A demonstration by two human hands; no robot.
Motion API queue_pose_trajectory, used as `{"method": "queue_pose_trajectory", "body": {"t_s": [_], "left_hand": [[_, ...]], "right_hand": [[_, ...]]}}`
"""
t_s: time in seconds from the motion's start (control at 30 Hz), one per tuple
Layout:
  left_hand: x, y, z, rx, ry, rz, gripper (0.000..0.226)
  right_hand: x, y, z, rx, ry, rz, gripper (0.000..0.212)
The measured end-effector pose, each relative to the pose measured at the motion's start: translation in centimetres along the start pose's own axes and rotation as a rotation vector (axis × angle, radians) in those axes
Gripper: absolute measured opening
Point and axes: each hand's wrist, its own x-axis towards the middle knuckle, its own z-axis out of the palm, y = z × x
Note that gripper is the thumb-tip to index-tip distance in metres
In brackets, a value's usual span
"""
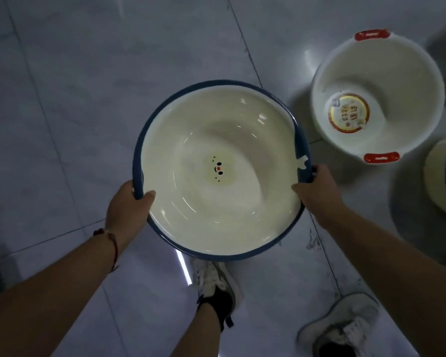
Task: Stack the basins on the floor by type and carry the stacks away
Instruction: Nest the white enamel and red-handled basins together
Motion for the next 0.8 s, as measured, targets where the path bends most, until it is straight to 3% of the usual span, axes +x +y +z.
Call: {"method": "queue_pose_trajectory", "body": {"t_s": [0.17, 0.33, 0.43, 0.63, 0.8], "left_hand": [[0.4, -3.8, 2.5, 0.051, -0.041, -0.003, 0.018], [0.1, -2.8, 6.5, 0.225, -0.082, -0.016, 0.024], [-2.1, -1.5, 9.6, 0.322, -0.141, 0.056, 0.027], [-6.8, 4.8, 18.5, 0.3, -0.28, 0.232, 0.023], [-9.7, 9.4, 26.0, 0.356, -0.307, 0.32, 0.012]], "right_hand": [[1.5, 2.9, 2.7, -0.288, 0.038, -0.052, 0.034], [1.6, 7.0, 1.2, -0.365, 0.101, -0.037, 0.03], [1.1, 10.7, -2.3, -0.345, 0.147, 0.039, 0.033], [0.2, 19.8, -11.6, -0.267, 0.228, 0.229, 0.04], [-0.1, 26.7, -16.2, -0.054, 0.271, 0.27, 0.051]]}}
